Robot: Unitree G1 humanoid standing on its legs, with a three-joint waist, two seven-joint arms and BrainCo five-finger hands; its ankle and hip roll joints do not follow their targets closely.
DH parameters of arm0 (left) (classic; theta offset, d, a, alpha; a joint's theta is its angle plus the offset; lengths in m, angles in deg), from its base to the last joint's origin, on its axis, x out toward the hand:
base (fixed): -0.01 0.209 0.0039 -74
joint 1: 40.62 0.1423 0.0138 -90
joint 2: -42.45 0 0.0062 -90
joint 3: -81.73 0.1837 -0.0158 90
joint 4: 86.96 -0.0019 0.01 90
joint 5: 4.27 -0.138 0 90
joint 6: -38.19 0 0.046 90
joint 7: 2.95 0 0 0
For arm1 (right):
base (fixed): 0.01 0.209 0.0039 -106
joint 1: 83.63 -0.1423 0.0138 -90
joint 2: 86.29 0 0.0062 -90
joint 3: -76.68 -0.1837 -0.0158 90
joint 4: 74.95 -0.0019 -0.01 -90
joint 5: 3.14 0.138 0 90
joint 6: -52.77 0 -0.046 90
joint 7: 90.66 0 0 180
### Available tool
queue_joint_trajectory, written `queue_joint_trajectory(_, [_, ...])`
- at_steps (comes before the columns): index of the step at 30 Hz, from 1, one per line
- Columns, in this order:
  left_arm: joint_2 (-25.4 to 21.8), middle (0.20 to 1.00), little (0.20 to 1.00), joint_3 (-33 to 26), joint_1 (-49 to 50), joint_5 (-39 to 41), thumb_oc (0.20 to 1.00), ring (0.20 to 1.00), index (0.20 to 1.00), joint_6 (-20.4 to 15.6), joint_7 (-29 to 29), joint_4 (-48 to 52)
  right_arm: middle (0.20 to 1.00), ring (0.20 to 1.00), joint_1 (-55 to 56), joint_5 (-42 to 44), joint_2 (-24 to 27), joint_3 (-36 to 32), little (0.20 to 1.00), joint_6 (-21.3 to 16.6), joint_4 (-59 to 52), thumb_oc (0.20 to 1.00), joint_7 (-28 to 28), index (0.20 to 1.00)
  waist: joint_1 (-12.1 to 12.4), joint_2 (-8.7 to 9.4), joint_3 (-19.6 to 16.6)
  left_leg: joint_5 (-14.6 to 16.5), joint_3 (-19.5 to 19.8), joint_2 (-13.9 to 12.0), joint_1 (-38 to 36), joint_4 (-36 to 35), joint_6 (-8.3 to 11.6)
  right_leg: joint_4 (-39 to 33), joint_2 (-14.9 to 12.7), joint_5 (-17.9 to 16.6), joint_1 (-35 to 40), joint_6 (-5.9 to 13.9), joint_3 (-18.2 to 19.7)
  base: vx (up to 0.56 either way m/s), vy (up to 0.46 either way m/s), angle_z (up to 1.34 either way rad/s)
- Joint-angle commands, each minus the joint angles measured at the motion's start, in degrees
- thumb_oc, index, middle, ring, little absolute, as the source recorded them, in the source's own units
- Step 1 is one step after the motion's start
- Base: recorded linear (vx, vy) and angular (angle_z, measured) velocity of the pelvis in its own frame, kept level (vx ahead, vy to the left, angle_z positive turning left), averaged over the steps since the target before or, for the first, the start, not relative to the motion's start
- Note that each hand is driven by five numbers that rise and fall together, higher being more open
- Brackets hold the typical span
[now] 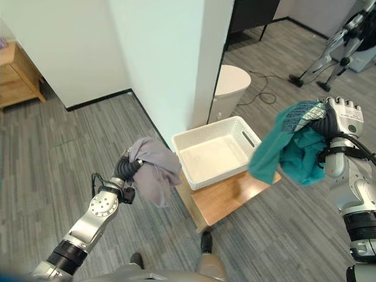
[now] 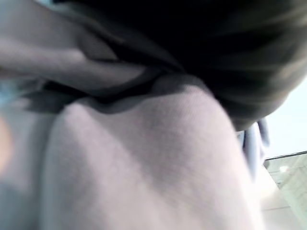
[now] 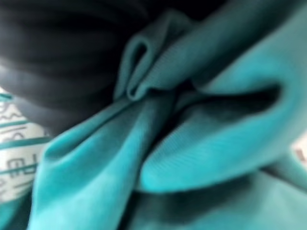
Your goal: Pick up bed clothes into laundry basket.
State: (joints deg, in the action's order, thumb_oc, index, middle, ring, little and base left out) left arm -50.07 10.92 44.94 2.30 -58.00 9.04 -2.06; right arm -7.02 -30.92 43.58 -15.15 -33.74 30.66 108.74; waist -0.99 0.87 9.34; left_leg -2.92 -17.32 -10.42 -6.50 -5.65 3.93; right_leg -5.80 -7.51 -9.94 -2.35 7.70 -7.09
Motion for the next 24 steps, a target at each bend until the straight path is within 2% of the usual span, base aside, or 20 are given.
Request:
queue_joint_trajectory(1, [-1.33, 0.2, 0.2, -1.15, -1.67, 2.29, 0.2, 0.2, 0.2, -5.01, -1.1, 6.14, 0.2, 0.2, -6.61, 2.71, 0.33, -0.49, 0.2, -1.62, 0.58, 0.2, 1.19, 0.2, 2.67, 4.52, -2.65, 4.89, -0.69, 1.73, 1.43, 0.64, 1.25, 0.8, -6.65, 7.75, 5.48, 6.48, -6.24, 0.08, -0.077, 0.15])
queue_joint_trajectory(11, [-1.53, 0.2, 0.2, -1.16, 3.89, 4.33, 0.2, 0.2, 0.2, -4.91, -3.06, 6.97, 0.2, 0.2, -10.51, 1.75, -3.08, 4.78, 0.2, -1.65, 2.88, 0.2, 0.96, 0.2, 4.69, 2.99, -2.44, 3.64, 1.64, 0.1, 2.2, 0.64, 2.71, 0.8, -5.2, 9.64, 7.45, 5.23, -8.83, 0.04, -0.053, 0.14])
queue_joint_trajectory(13, [-2.06, 0.2, 0.2, -0.47, 4.96, 5.15, 0.2, 0.2, 0.2, -5.0, -3.18, 7.21, 0.2, 0.2, -14.34, 1.88, -3.9, 8.44, 0.2, -1.03, 7.69, 0.2, 1.78, 0.2, 6.27, 2.69, -2.05, 3.07, 2.48, -0.33, 2.66, 0.64, 3.16, 0.8, -4.92, 10.03, 7.85, 4.96, -9.8, 0.04, -0.05, 0.2])
queue_joint_trajectory(21, [-2.48, 0.2, 0.2, 0.7, 5.47, 7.03, 0.2, 0.2, 0.2, -5.31, -3.85, 7.03, 0.2, 0.2, -23.85, 3.9, -3.16, 14.98, 0.2, -1.17, 14.75, 0.2, 2.2, 0.2, 7.75, 2.33, -0.39, 1.84, 3.86, -0.59, 4.8, 0.64, 3.77, 0.8, -4.39, 10.18, 6.91, 4.55, -10.56, -0.02, -0.023, 0.12])
queue_joint_trajectory(24, [-2.75, 0.2, 0.2, 1.8, 4.35, 7.79, 0.2, 0.2, 0.2, -5.44, -3.4, 6.97, 0.2, 0.2, -28.37, 4.81, -4.64, 17.52, 0.2, -0.64, 17.88, 0.2, 3.0, 0.2, 8.66, 1.98, 1.61, 1.15, 4.84, -0.6, 6.98, 0.64, 3.86, 0.8, -4.28, 9.97, 5.29, 4.26, -11.01, -0.09, -0.019, 0.1])
